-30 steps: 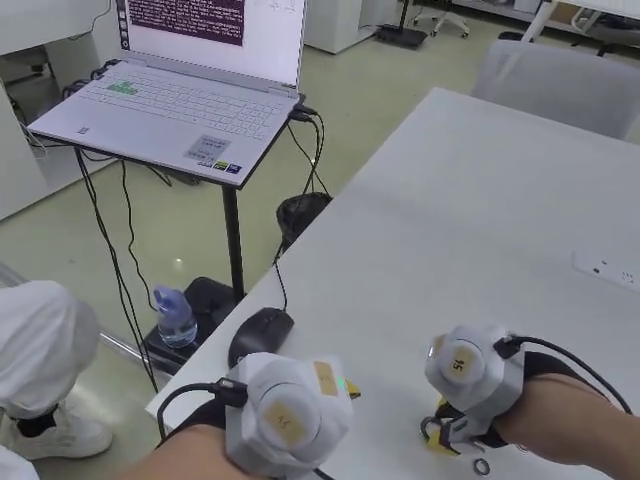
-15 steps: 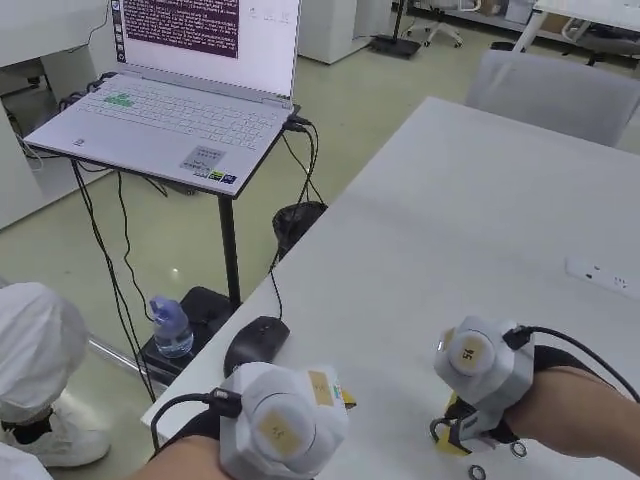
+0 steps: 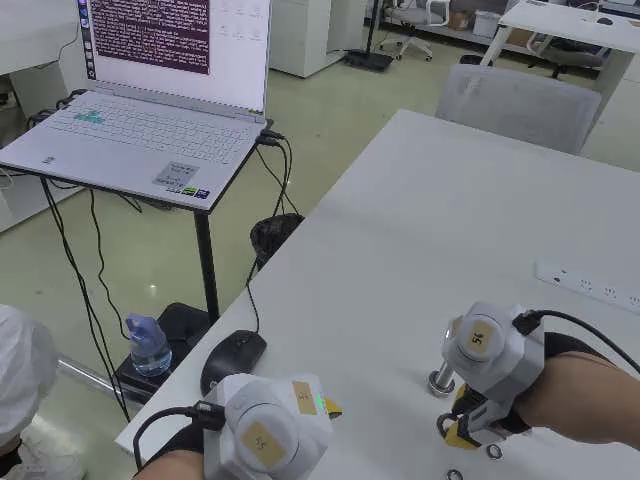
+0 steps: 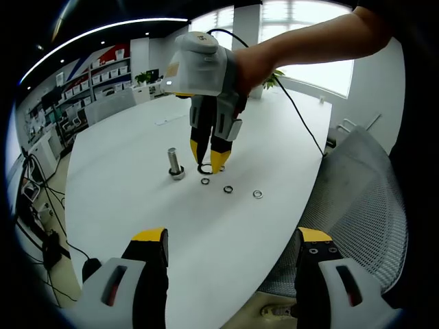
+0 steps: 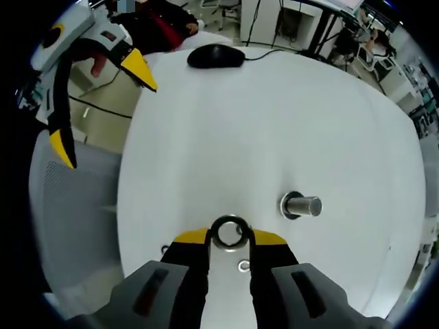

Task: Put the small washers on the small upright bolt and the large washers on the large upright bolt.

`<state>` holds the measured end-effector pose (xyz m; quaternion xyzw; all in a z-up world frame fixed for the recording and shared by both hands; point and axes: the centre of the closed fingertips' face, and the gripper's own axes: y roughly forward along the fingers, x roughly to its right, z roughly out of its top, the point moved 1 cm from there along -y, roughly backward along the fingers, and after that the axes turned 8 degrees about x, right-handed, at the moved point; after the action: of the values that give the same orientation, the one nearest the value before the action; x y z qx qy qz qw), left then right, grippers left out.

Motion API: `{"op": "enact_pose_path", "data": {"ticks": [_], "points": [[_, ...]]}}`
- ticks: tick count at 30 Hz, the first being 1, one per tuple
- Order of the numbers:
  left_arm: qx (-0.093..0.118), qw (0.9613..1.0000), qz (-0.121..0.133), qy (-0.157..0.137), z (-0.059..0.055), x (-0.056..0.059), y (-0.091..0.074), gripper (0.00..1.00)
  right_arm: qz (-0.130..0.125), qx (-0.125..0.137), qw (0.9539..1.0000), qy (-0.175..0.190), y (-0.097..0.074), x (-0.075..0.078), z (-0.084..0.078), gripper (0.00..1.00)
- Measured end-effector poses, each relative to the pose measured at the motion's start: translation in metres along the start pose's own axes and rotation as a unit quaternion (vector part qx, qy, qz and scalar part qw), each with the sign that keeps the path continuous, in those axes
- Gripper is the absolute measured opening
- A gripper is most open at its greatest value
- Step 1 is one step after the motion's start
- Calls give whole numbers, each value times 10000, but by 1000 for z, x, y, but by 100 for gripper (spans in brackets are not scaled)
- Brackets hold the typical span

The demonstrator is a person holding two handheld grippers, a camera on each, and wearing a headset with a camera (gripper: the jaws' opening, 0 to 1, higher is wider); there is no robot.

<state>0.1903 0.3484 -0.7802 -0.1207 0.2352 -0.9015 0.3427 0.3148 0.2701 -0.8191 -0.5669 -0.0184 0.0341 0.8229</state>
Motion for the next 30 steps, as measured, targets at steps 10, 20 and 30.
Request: {"op": "enact_pose_path", "data": {"ticks": [10,20,30], "points": [[29,10000,-20,55,5,0,4,75,-181,47,9996,197,-23,19,-9,22],[24,10000,-50,42,6,2,7,75,-288,198,9990,286,-35,37,2,22],[16,10000,-48,52,7,1,9,75,-387,319,9984,257,-34,54,20,22]]}}
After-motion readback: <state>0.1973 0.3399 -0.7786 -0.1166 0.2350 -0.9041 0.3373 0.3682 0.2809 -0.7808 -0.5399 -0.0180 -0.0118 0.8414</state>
